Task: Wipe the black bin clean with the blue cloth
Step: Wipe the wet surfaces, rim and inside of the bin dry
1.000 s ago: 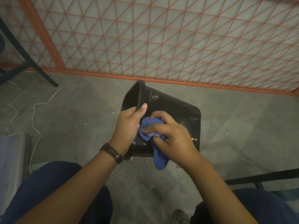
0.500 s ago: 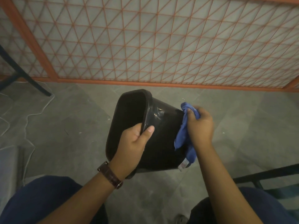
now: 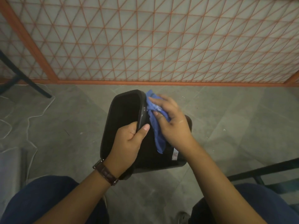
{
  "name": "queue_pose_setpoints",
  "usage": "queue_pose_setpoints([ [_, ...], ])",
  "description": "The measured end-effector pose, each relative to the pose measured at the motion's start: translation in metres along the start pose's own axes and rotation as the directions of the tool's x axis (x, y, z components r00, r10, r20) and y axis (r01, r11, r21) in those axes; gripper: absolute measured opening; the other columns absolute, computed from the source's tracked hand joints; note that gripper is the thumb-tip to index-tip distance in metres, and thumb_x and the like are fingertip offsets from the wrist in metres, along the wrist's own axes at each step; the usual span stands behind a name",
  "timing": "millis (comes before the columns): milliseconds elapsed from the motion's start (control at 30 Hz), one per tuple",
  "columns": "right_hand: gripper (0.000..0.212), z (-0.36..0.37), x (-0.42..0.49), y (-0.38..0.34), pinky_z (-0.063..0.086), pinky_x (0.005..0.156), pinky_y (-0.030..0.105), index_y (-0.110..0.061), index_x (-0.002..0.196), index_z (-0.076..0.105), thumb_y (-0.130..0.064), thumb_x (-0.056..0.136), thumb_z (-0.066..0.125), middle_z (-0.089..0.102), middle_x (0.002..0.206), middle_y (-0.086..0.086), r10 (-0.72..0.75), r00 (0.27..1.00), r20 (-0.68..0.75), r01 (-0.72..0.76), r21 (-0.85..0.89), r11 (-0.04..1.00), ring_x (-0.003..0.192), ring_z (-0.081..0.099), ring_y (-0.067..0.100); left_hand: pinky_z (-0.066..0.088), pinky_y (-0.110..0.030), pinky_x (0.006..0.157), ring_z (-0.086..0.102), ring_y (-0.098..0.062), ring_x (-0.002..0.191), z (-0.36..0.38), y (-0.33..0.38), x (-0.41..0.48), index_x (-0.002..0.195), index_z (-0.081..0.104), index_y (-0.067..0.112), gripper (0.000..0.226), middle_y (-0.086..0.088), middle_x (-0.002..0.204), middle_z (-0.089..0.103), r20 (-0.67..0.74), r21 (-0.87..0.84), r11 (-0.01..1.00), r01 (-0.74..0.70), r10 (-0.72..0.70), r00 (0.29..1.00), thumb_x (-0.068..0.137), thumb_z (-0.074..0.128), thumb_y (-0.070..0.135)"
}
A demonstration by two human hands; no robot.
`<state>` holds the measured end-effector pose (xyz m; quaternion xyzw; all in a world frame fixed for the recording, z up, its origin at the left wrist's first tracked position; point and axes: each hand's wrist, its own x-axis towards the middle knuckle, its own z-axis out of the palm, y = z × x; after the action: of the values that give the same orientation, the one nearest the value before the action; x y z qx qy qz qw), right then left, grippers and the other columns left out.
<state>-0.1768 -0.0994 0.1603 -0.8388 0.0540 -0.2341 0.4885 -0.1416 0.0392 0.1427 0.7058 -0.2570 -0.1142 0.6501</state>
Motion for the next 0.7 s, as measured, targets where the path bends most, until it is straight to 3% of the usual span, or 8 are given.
queue_pose_setpoints([
  [67, 0.037, 0.004, -0.007, 0.001, 0.033, 0.103, 0.019, -0.029, 0.12, 0.058, -0.016, 0.087, 0.048, 0.043, 0.129, -0.015, -0.03, 0.998, 0.047, 0.034, -0.092, 0.995, 0.121, 0.043, 0.01, 0.043, -0.026, 0.055, 0.05, -0.012, 0.055, -0.004, 0.0, 0.006, 0.06, 0.06, 0.016, 0.027, 0.003, 0.054, 0.054, -0.068, -0.159, 0.984, 0.078, -0.09, 0.994, 0.085, 0.059, 0.026],
  [133, 0.043, 0.009, -0.014, 0.0, 0.037, 0.097, 0.027, -0.032, 0.12, 0.059, -0.017, 0.083, 0.044, 0.046, 0.131, -0.013, -0.093, 0.989, 0.115, 0.116, -0.217, 0.969, 0.113, 0.047, 0.016, 0.053, -0.024, 0.067, 0.064, -0.015, 0.068, -0.007, 0.001, 0.012, 0.075, 0.069, 0.014, 0.02, -0.002, 0.068, 0.07, -0.095, -0.332, 0.932, 0.146, -0.187, 0.978, 0.09, 0.055, 0.013],
  [200, 0.045, 0.01, -0.02, -0.002, 0.042, 0.091, 0.038, -0.032, 0.119, 0.059, -0.015, 0.08, 0.044, 0.049, 0.132, -0.008, -0.125, 0.982, 0.139, 0.158, -0.256, 0.954, 0.105, 0.05, 0.021, 0.055, -0.022, 0.072, 0.07, -0.015, 0.078, -0.011, 0.002, 0.012, 0.088, 0.07, 0.009, 0.022, -0.004, 0.079, 0.075, -0.062, -0.357, 0.916, 0.18, -0.216, 0.974, 0.092, 0.048, 0.007],
  [367, 0.039, -0.008, -0.031, 0.014, 0.043, 0.088, 0.048, -0.032, 0.103, 0.066, -0.009, 0.074, 0.054, 0.056, 0.124, -0.008, -0.127, 0.989, 0.081, 0.143, -0.24, 0.96, 0.105, 0.054, 0.018, 0.058, -0.027, 0.067, 0.07, -0.017, 0.068, -0.014, 0.005, 0.012, 0.079, 0.07, 0.006, 0.026, -0.007, 0.072, 0.073, -0.034, -0.371, 0.885, 0.282, -0.317, 0.948, 0.093, 0.049, 0.013],
  [467, 0.03, -0.025, -0.031, 0.031, 0.046, 0.089, 0.043, -0.026, 0.098, 0.068, -0.012, 0.076, 0.051, 0.058, 0.116, -0.004, -0.066, 0.991, -0.117, 0.037, -0.233, 0.972, 0.104, 0.056, 0.016, 0.056, -0.036, 0.078, 0.071, -0.023, 0.077, -0.017, 0.01, 0.015, 0.084, 0.07, 0.003, 0.024, -0.012, 0.081, 0.073, -0.03, -0.373, 0.882, 0.289, -0.323, 0.946, 0.091, 0.051, 0.015],
  [533, 0.029, -0.035, -0.028, 0.044, 0.045, 0.088, 0.041, -0.024, 0.101, 0.065, -0.018, 0.078, 0.047, 0.059, 0.112, -0.001, 0.064, 0.957, -0.284, -0.165, -0.349, 0.923, 0.102, 0.056, 0.021, 0.054, -0.037, 0.08, 0.068, -0.029, 0.083, -0.02, 0.012, 0.013, 0.088, 0.068, -0.002, 0.027, -0.019, 0.087, 0.07, -0.035, -0.337, 0.902, 0.27, -0.298, 0.954, 0.089, 0.052, 0.019],
  [600, 0.033, -0.039, -0.026, 0.056, 0.044, 0.089, 0.044, -0.026, 0.102, 0.063, -0.026, 0.078, 0.041, 0.062, 0.108, 0.001, 0.233, 0.873, -0.429, -0.405, -0.37, 0.836, 0.101, 0.056, 0.025, 0.053, -0.035, 0.074, 0.066, -0.032, 0.081, -0.019, 0.015, 0.01, 0.089, 0.065, -0.009, 0.035, -0.025, 0.086, 0.067, -0.019, -0.297, 0.917, 0.265, -0.284, 0.959, 0.083, 0.054, 0.024],
  [700, 0.022, -0.034, -0.017, 0.063, 0.051, 0.081, 0.04, -0.03, 0.094, 0.061, -0.021, 0.084, 0.043, 0.066, 0.095, 0.004, 0.446, 0.754, -0.482, -0.511, -0.003, 0.86, 0.091, 0.062, 0.021, 0.056, -0.03, 0.068, 0.071, -0.023, 0.074, -0.012, 0.018, 0.004, 0.077, 0.073, 0.012, 0.023, -0.009, 0.075, 0.073, 0.032, -0.265, 0.934, 0.24, -0.24, 0.97, 0.077, 0.056, 0.028],
])
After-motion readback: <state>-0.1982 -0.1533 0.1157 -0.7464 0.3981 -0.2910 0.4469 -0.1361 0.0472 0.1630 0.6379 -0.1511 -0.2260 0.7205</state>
